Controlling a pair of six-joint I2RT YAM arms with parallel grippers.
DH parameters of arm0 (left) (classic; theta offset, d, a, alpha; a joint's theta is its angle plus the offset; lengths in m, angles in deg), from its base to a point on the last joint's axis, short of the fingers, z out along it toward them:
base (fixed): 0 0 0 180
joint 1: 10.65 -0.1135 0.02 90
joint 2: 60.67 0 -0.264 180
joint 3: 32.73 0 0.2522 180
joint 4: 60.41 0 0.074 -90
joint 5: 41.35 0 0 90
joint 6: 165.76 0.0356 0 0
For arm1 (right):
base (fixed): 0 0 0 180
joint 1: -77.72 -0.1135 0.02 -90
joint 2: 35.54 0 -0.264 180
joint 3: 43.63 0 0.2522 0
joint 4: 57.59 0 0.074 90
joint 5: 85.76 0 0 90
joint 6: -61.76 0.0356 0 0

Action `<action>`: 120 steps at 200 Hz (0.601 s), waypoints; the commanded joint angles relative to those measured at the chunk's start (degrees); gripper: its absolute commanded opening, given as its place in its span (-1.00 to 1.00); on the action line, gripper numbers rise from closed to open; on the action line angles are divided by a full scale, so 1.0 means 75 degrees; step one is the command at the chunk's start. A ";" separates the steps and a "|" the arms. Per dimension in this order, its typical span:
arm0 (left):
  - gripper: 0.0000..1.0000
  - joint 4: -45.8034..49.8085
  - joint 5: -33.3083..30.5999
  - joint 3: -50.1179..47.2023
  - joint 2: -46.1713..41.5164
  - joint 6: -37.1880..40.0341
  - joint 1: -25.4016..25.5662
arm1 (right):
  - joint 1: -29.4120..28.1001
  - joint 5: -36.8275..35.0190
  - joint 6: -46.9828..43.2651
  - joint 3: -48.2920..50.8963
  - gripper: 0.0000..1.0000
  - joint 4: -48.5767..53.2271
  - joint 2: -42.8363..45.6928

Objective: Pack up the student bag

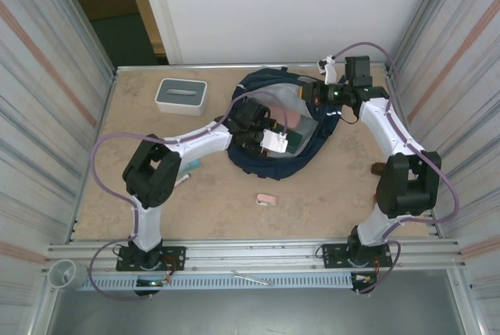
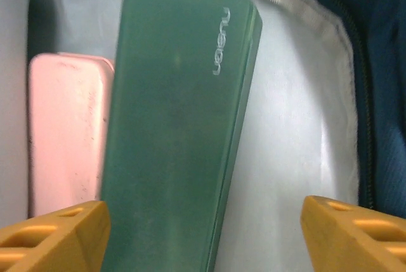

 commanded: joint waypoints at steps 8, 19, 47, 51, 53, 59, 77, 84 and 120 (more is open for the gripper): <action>0.33 -0.0094 -0.0492 0.0474 0.0535 0.0180 -0.0120 | -0.0001 0.0258 0.0252 0.0085 -1.00 -0.0259 0.0029; 0.17 -0.0304 -0.0646 0.0665 0.0715 0.0186 -0.0153 | -0.0025 0.0255 0.0252 0.0131 -1.00 -0.0268 0.0055; -0.07 -0.1274 -0.0832 0.0899 0.0923 -0.0093 -0.0199 | -0.0094 0.0221 0.0240 0.0188 -1.00 -0.0235 0.0112; -0.06 -0.1419 -0.0897 0.0939 0.0958 -0.0165 -0.0200 | -0.0107 0.0220 0.0240 0.0190 -1.00 -0.0226 0.0103; -0.07 -0.1468 -0.0928 0.0966 0.0972 -0.0197 -0.0200 | -0.0117 0.0220 0.0240 0.0191 -1.00 -0.0224 0.0105; -0.07 -0.1599 -0.1015 0.1027 0.0980 -0.0290 -0.0195 | -0.0130 0.0231 0.0230 0.0202 -1.00 -0.0213 0.0103; 0.00 -0.2103 -0.1321 0.1097 0.1331 -0.0492 -0.0187 | -0.0188 0.0290 0.0161 0.0200 -1.00 -0.0126 0.0093; 0.03 -0.2326 -0.1491 0.1091 0.1414 -0.0527 -0.0185 | -0.0210 0.0312 0.0126 0.0223 -1.00 -0.0087 0.0102; 0.20 -0.3527 -0.2309 0.0823 0.1499 -0.0911 -0.0174 | -0.0231 0.0325 -0.0006 0.0417 -1.00 0.0014 0.0264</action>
